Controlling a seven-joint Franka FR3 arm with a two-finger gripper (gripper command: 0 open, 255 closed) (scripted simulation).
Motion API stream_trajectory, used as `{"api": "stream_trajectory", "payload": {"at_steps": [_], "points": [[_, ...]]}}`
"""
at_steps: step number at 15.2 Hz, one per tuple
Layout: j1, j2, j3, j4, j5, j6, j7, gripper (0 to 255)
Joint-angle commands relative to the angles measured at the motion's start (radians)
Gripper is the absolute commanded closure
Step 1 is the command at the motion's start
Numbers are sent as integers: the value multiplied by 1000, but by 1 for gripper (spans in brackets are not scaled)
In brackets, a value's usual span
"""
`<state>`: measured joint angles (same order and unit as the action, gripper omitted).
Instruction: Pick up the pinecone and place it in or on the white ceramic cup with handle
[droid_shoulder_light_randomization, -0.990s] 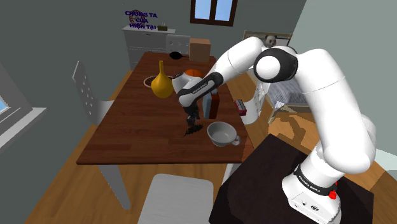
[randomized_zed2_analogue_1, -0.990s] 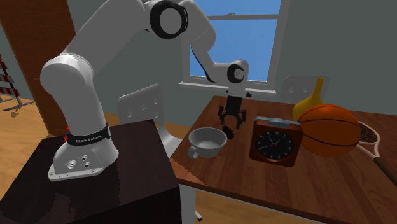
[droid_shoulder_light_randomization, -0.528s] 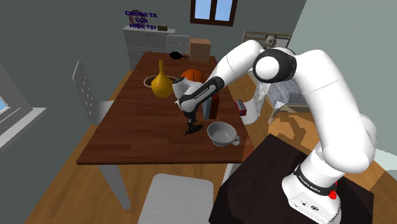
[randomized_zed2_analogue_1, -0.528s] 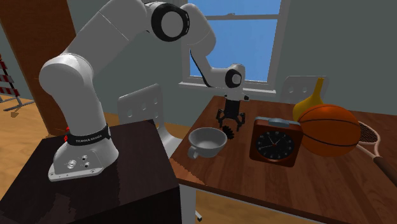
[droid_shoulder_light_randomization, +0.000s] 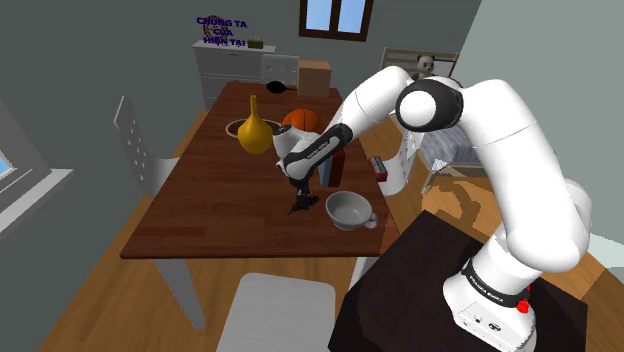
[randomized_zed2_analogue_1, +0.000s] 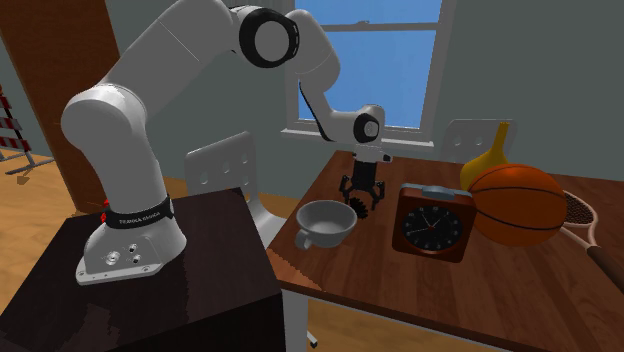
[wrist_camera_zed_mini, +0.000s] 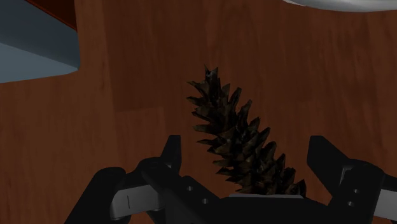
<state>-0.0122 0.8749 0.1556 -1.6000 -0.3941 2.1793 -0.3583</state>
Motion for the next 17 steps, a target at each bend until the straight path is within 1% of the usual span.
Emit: {"api": "stream_trajectory", "payload": {"at_steps": [1,2,11,17], "points": [[0,0,0,0,0,0,0,0],[0,0,0,0,0,0,0,255],[0,0,0,0,0,0,0,255],[-7,-66,11,-26,12,-39,-12,255]]}}
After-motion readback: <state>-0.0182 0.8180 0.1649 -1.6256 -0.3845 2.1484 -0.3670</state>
